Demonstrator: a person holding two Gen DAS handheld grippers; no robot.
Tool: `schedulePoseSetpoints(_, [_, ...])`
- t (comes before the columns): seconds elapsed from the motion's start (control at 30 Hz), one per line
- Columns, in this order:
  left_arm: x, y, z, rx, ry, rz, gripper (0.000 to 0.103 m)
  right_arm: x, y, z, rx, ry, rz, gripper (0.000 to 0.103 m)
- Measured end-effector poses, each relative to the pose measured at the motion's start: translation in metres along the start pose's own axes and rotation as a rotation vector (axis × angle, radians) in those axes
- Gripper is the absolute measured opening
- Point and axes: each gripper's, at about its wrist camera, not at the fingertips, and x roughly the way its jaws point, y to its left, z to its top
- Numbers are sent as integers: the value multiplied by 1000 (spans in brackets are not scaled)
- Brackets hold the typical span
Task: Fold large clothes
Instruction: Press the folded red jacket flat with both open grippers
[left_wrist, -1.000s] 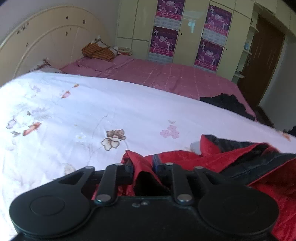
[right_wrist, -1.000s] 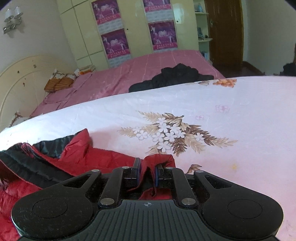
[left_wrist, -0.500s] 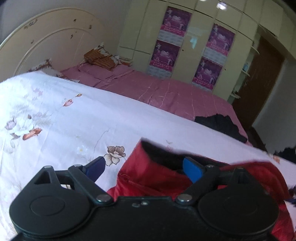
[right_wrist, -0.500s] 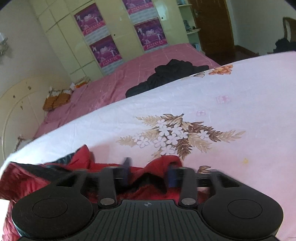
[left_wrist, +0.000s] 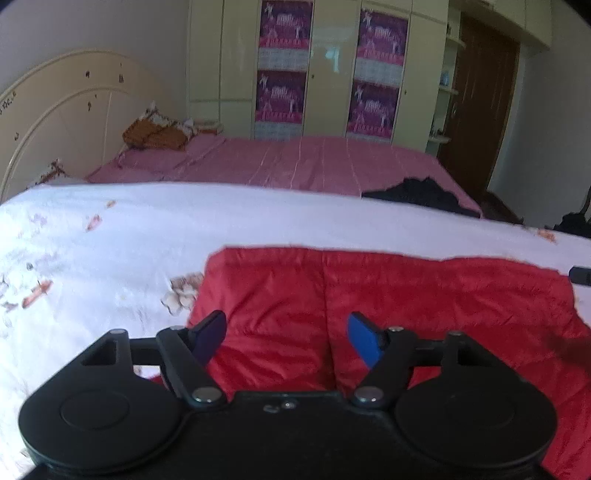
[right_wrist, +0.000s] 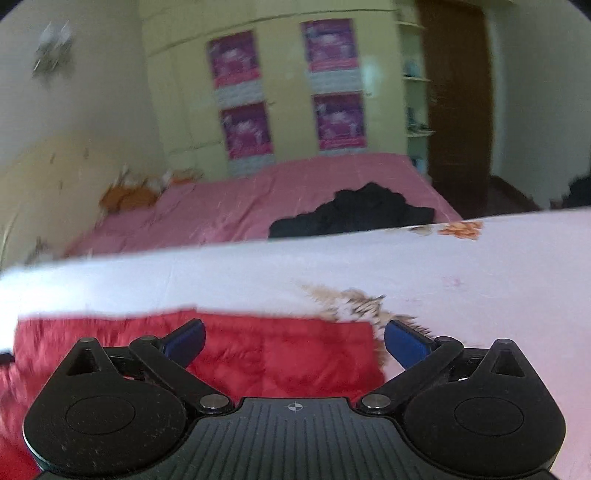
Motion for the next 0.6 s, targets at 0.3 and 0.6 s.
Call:
schedulePoseSetpoints(0.3, [27, -7, -19, 16, 14, 58, 65, 60, 28, -35, -127, 125, -29, 91])
schedulePoseSetpoints(0.6, [47, -3, -20, -32, 26, 80, 70, 95, 18, -41, -99, 120, -65, 92])
